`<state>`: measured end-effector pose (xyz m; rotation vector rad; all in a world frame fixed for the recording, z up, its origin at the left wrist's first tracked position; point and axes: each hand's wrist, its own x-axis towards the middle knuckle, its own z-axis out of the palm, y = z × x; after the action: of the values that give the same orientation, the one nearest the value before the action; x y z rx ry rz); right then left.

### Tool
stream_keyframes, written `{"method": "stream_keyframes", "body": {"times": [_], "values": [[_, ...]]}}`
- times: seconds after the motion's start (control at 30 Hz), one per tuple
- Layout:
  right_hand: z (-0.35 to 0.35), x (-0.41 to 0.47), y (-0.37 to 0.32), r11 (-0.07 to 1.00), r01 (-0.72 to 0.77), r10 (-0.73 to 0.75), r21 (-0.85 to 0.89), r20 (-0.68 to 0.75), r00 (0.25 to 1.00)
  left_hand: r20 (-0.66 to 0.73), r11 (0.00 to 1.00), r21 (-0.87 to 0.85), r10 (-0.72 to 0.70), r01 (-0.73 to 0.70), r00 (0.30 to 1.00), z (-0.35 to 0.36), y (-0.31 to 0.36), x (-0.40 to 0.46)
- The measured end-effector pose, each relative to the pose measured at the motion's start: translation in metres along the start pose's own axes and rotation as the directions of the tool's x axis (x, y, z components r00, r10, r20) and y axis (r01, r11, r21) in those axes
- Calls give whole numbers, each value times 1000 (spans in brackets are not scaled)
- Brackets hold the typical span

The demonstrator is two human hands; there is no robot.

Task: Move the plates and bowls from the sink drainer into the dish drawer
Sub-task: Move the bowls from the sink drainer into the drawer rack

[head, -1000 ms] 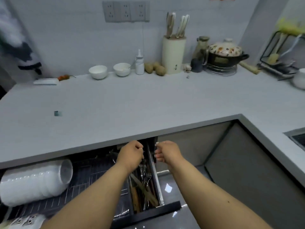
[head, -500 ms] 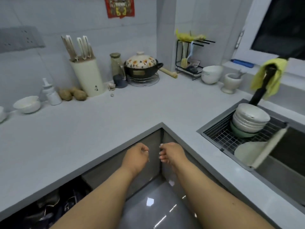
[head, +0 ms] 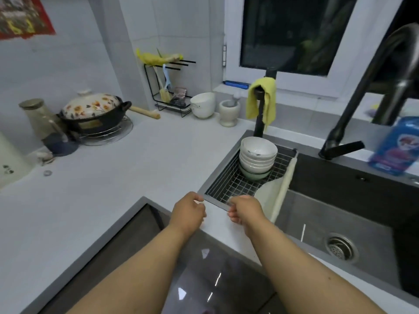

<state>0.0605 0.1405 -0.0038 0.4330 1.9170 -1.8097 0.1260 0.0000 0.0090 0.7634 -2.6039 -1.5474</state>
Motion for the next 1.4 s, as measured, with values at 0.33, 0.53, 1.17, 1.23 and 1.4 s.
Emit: {"method": "stream_keyframes", "body": {"times": [0.33, 0.53, 1.17, 1.23, 1.4], "values": [[-51, 84, -49, 994, 53, -75, -92, -247, 966, 150, 995, -24, 96, -93, 984, 47, 53, 80], [-57, 127, -75, 835, 112, -337, -538, -341, 877, 217, 996, -6, 93, -93, 972, 56, 53, 121], [-40, 187, -127, 442, -30, -251, -896, -156, 955, 242, 997, -8, 79, -79, 967, 52, 45, 159], [-37, 187, -129, 495, -51, -226, -867, -185, 956, 240, 997, -6, 78, -79, 968, 52, 44, 160], [-39, 176, -134, 564, 77, -395, -822, -187, 899, 225, 997, -25, 81, -77, 971, 51, 46, 159]]}}
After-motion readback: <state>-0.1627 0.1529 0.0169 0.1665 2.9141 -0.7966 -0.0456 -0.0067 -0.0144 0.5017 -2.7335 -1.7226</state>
